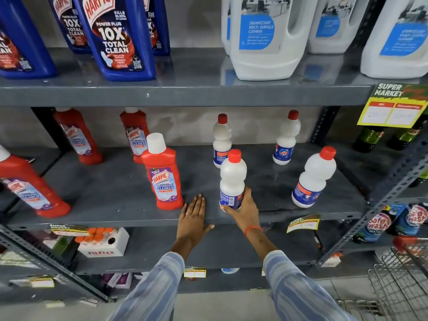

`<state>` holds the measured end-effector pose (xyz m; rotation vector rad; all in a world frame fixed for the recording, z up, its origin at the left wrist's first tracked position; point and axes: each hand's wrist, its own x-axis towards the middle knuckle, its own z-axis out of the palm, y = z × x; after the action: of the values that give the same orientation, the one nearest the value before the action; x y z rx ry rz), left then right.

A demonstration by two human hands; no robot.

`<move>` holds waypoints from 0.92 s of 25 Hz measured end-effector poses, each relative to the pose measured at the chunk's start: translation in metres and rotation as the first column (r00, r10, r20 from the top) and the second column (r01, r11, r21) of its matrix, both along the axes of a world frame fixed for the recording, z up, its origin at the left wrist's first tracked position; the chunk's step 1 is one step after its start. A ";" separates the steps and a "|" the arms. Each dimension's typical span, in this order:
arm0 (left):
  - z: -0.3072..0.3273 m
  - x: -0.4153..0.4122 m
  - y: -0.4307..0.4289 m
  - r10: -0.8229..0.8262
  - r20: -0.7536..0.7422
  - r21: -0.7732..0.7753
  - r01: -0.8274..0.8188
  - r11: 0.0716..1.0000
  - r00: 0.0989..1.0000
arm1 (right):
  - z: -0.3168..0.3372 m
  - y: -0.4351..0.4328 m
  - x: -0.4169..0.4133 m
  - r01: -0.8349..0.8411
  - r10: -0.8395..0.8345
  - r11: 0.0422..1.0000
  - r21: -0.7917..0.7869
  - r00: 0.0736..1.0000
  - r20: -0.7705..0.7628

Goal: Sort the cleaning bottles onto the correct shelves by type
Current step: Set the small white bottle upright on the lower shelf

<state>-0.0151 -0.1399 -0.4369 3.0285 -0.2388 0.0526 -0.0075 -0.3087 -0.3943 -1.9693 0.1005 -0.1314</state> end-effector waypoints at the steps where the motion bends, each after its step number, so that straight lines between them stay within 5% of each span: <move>1: 0.000 0.000 0.000 0.002 -0.005 0.003 -0.002 1.000 1.000 | 0.001 0.000 -0.001 0.001 -0.001 1.000 -0.001 1.000 0.000; 23: 0.009 0.004 -0.005 0.044 -0.167 0.077 -0.032 0.997 0.985 | 0.002 0.001 0.003 -0.062 0.063 0.997 -0.037 0.998 0.011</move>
<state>-0.0115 -0.1444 -0.4281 3.0879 -0.1720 -0.2136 -0.0043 -0.3073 -0.3925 -2.0058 0.0287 -0.1049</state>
